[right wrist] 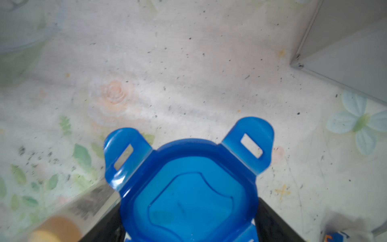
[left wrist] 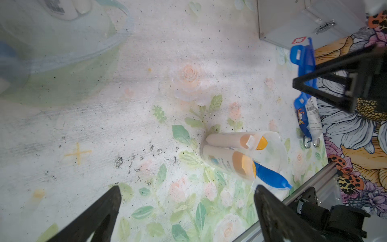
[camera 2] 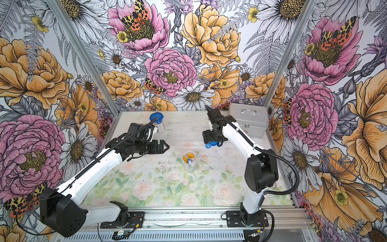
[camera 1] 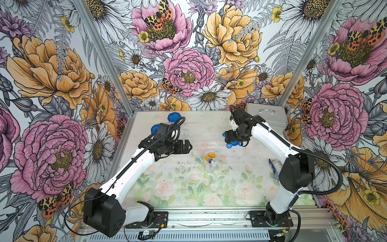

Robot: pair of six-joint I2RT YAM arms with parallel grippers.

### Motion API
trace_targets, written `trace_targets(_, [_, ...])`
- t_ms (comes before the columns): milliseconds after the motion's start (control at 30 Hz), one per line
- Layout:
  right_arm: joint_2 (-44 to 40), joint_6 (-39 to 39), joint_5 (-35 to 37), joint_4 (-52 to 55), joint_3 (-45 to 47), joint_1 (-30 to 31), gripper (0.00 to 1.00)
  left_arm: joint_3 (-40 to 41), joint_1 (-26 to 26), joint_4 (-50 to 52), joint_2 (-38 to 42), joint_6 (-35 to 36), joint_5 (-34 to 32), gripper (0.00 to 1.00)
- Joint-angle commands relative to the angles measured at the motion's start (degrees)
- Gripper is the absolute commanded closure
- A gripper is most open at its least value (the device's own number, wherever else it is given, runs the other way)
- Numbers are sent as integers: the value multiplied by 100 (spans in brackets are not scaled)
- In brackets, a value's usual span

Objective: Pack away toiletry kits
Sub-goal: Close the lid on the container.

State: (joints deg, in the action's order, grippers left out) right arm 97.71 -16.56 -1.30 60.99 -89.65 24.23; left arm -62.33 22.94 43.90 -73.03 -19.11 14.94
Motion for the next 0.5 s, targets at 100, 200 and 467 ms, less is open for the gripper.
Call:
trace_targets(100, [-688,-709,-21,594,-18,1193,42,246,-112,26,193,73,15,1])
trace_targets(200, [-850,-589,25,645,-31,1662,42,343,-184,23,215,132,146,1])
trace_targets(467, [-647,409,51,814,-128,2265,42,443,-428,40,353,161,357,1])
